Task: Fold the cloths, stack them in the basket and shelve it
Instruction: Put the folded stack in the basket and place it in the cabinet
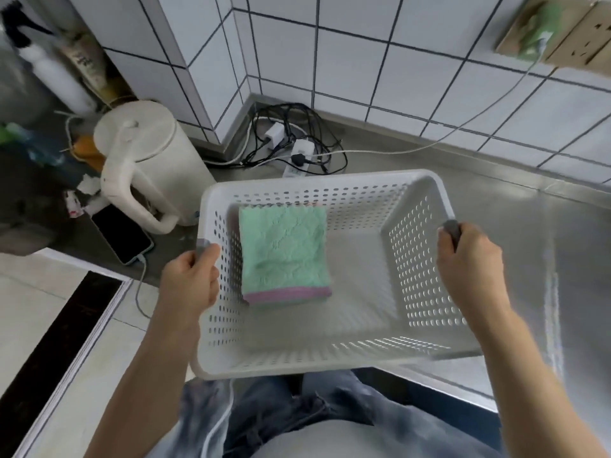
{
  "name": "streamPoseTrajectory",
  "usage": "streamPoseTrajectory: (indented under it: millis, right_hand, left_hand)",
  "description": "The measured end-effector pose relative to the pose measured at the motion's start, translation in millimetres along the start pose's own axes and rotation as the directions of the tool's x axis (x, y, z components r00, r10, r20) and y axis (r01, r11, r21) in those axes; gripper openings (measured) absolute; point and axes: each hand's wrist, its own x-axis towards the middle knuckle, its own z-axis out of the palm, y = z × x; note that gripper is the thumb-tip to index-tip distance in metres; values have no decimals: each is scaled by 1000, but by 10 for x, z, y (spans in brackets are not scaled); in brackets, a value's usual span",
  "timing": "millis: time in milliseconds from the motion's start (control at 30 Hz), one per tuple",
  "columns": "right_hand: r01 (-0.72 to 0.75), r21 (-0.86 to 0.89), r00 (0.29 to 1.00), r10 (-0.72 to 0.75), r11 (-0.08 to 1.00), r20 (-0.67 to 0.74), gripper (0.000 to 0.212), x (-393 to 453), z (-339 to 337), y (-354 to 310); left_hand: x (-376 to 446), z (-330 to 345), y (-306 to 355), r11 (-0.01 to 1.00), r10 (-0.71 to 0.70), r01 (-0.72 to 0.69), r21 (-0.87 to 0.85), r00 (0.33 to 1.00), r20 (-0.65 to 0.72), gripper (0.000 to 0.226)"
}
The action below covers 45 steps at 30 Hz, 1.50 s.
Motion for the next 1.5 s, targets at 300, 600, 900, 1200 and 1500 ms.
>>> streamPoseTrajectory:
  millis: [300,600,900,1200,1500]
  right_hand:
    - [283,34,941,-285,958,183,30,248,-55,-281]
    - [510,84,793,-506,856,338,28,-199,454,-1123]
    - [681,164,607,-675,714,419,24,-1457,1284,-2296]
    - [818,268,314,-786,508,533,20,-2823,2111,-3277]
    - [869,399,-24,-781,292,624,25,-3788,2803,-4221]
  left_hand:
    - [-637,-88,-344,985,-93,45,-168,953,-290,38]
    - [-989,-929,-789,937,-226,38,-347,824,-520,37]
    - [-1344,-2489,-1402,892,-352,15,-452,651,-673,34]
    - [-1888,-3706,-1989,842,-486,-15,-539,414,-770,36]
    - [-2105,-4007,-2432,716,-693,-38,-697,74,-717,35]
